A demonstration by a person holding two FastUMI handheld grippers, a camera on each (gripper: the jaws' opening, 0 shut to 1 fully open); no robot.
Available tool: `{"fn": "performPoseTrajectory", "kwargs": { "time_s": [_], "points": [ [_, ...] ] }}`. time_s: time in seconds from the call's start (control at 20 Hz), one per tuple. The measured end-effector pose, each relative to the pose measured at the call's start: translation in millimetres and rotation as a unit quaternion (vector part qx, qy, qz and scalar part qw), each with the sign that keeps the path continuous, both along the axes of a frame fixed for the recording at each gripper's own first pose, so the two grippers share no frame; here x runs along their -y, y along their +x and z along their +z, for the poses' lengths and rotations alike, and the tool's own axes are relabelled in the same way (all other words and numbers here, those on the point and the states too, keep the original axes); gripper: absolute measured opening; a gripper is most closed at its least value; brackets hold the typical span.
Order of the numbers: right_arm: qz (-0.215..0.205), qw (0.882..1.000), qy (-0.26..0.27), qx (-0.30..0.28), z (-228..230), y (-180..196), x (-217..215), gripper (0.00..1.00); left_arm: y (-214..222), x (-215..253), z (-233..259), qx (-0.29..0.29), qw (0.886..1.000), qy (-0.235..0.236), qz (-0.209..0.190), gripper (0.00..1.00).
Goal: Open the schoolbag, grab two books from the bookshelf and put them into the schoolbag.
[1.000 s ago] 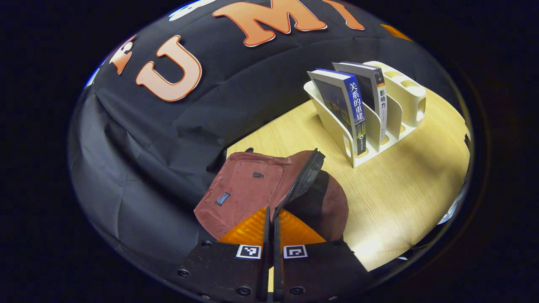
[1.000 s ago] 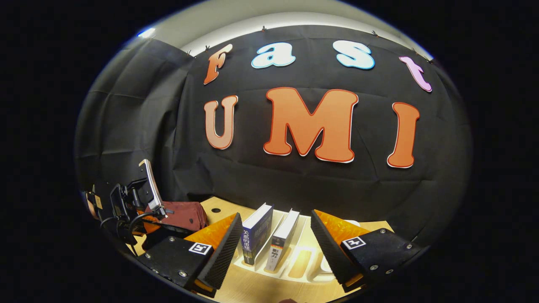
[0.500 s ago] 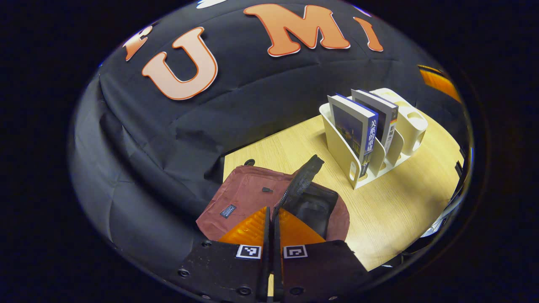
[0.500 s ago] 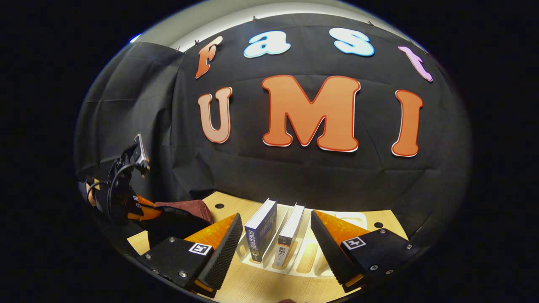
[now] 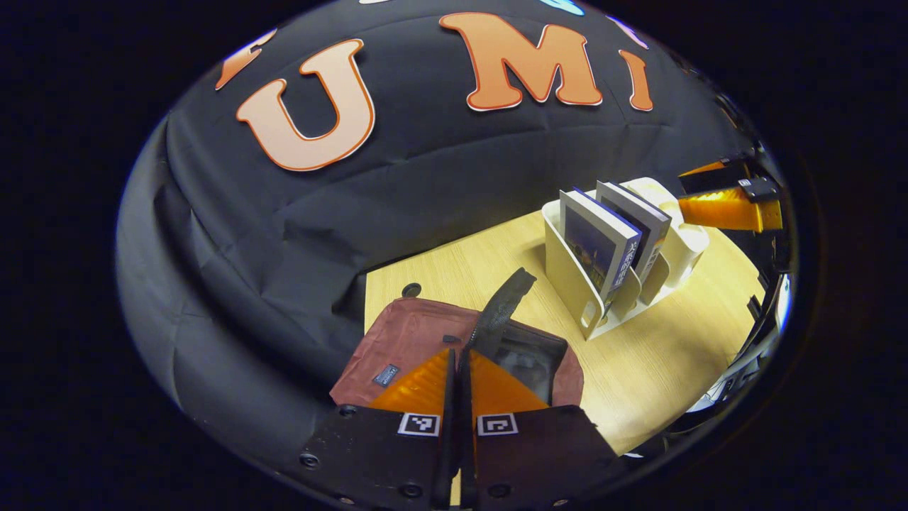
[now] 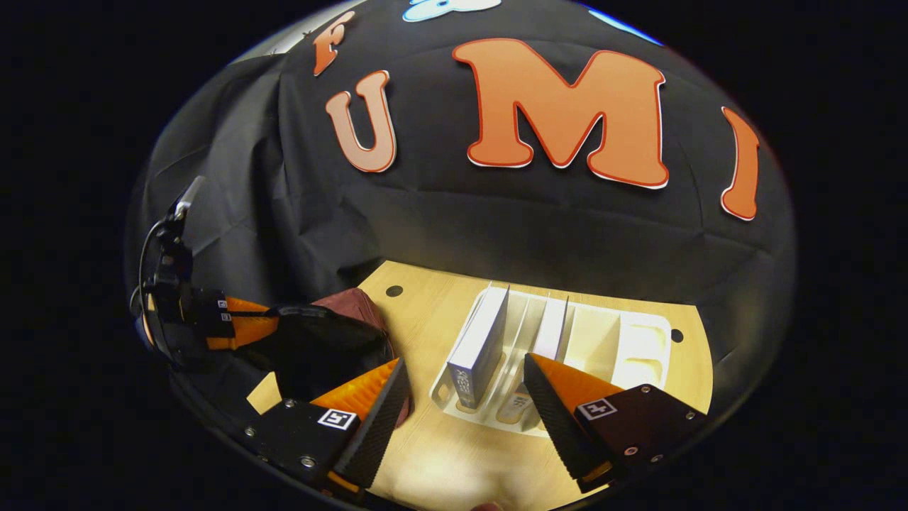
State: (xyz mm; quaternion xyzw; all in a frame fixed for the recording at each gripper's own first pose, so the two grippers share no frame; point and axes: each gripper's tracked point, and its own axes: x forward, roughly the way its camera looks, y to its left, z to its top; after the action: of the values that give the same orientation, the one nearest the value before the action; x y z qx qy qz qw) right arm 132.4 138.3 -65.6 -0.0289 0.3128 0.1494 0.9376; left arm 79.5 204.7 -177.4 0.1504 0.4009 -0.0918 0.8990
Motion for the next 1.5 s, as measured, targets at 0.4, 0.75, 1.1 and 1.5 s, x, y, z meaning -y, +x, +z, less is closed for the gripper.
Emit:
{"fn": "performPoseTrajectory", "kwargs": {
  "time_s": [0.4, 0.75, 1.1, 1.5],
  "points": [
    [-0.017, 0.994, -0.025, -0.106, -15.5, 41.6, -19.3, 0.97, 8.4, -6.3, -0.2, 0.009, 1.000, -0.013, -0.020, 0.05],
    [-0.036, 0.977, -0.026, -0.208, -48.0, 70.7, -22.8, 0.97, 13.7, -9.7, 1.2, 0.003, 0.999, -0.011, -0.039, 0.05],
    [-0.058, 0.959, -0.046, -0.273, -78.7, 96.6, -29.4, 0.97, 18.6, -7.6, -1.4, 0.003, 0.999, -0.023, -0.047, 0.05],
    [-0.080, 0.941, -0.082, -0.318, -110.8, 107.0, -21.4, 0.96, 21.6, -13.8, -5.3, 0.000, 0.999, -0.031, -0.040, 0.05]
  ]
}}
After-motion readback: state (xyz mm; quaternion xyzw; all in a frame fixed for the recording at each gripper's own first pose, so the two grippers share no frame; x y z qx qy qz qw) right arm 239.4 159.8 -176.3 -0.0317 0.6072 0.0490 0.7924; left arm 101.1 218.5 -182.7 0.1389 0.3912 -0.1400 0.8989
